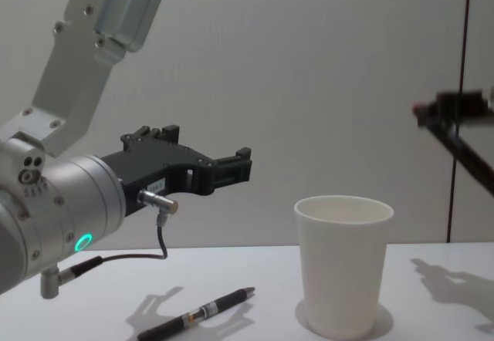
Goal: Place the pen into the pen holder.
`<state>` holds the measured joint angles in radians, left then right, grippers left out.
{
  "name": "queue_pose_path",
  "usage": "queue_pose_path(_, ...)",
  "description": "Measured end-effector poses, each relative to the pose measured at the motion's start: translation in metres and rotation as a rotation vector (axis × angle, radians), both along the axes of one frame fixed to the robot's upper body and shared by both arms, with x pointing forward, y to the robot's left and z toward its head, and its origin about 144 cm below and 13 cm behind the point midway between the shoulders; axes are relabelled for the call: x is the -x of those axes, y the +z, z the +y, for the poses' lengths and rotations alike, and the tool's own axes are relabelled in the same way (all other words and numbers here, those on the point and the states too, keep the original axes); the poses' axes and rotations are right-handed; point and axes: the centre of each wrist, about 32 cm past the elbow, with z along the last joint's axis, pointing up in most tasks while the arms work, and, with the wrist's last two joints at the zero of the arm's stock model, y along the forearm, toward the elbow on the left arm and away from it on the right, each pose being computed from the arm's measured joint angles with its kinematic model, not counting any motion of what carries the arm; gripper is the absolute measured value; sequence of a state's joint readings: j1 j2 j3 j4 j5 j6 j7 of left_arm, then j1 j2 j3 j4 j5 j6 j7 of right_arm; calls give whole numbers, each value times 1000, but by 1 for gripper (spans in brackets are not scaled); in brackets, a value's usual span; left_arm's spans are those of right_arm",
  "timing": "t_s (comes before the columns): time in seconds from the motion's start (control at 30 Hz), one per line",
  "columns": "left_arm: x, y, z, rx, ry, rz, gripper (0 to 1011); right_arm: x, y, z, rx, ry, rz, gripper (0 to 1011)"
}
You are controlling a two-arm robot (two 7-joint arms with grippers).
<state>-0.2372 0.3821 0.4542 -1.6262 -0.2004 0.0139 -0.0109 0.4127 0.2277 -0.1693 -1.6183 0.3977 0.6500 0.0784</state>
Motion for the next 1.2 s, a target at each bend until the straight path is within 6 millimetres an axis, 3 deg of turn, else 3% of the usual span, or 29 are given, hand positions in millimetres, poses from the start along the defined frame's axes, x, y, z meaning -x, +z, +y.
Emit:
queue_pose_path(0.67, 0, 0, 0, 0, 0, 0, 1001, 15, 46, 4, -210, 69, -302, 182)
queue_pose_path(0.9, 0, 0, 0, 0, 0, 0, 1001, 16, 47, 6, -210, 86, -319, 182)
queue_pose_path(1.2, 0, 0, 0, 0, 0, 0, 1001, 16, 31, 13, -140, 124, -321, 182)
